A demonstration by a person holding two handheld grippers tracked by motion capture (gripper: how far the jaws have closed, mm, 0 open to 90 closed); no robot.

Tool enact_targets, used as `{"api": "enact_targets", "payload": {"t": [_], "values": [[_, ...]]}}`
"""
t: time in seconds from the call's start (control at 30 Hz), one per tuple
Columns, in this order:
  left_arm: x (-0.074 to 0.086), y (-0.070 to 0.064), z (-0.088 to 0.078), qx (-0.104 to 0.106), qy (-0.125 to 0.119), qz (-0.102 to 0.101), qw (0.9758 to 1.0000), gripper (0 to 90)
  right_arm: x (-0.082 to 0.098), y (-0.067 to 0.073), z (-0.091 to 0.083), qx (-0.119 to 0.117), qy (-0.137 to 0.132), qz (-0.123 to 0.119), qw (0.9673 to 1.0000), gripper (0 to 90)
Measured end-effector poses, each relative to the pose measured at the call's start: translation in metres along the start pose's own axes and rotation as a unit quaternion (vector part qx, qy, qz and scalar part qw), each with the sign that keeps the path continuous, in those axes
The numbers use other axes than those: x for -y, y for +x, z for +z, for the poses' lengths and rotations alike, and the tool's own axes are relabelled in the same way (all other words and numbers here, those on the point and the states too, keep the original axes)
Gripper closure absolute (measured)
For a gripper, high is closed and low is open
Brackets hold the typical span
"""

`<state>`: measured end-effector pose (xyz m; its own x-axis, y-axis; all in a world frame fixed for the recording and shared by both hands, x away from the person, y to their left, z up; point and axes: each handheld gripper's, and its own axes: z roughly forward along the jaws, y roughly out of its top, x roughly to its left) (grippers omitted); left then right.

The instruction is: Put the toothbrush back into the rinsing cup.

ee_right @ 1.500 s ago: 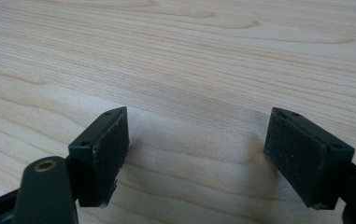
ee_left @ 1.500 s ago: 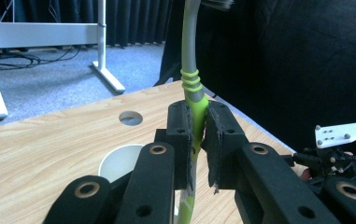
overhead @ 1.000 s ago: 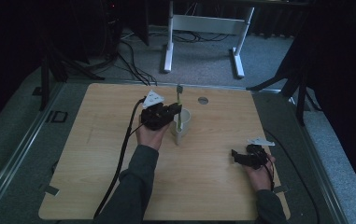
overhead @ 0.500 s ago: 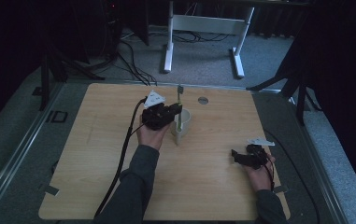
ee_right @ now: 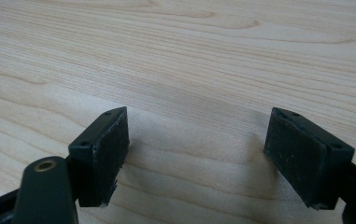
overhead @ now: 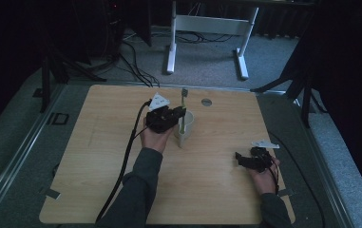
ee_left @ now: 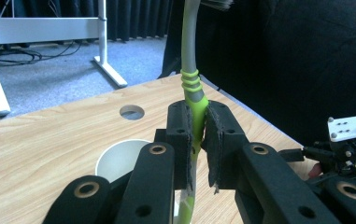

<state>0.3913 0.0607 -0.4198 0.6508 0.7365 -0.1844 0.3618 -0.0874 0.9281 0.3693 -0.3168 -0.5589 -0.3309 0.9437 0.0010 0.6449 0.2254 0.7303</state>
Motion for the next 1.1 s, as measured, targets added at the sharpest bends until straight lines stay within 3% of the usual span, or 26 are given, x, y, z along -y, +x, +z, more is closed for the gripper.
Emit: {"api": "enact_targets", "payload": {"t": [0.4,1.1], "values": [[0.007,0.005,0.001,-0.002,0.003,-0.008,1.0,80.8,0.0,0.0,0.0,0.0,0.0,0.0,1.0,21.5],[0.013,0.003,0.005,-0.001,0.022,-0.003,0.9998,80.5,0.0,0.0,0.0,0.0,0.0,0.0,1.0,21.5]]}}
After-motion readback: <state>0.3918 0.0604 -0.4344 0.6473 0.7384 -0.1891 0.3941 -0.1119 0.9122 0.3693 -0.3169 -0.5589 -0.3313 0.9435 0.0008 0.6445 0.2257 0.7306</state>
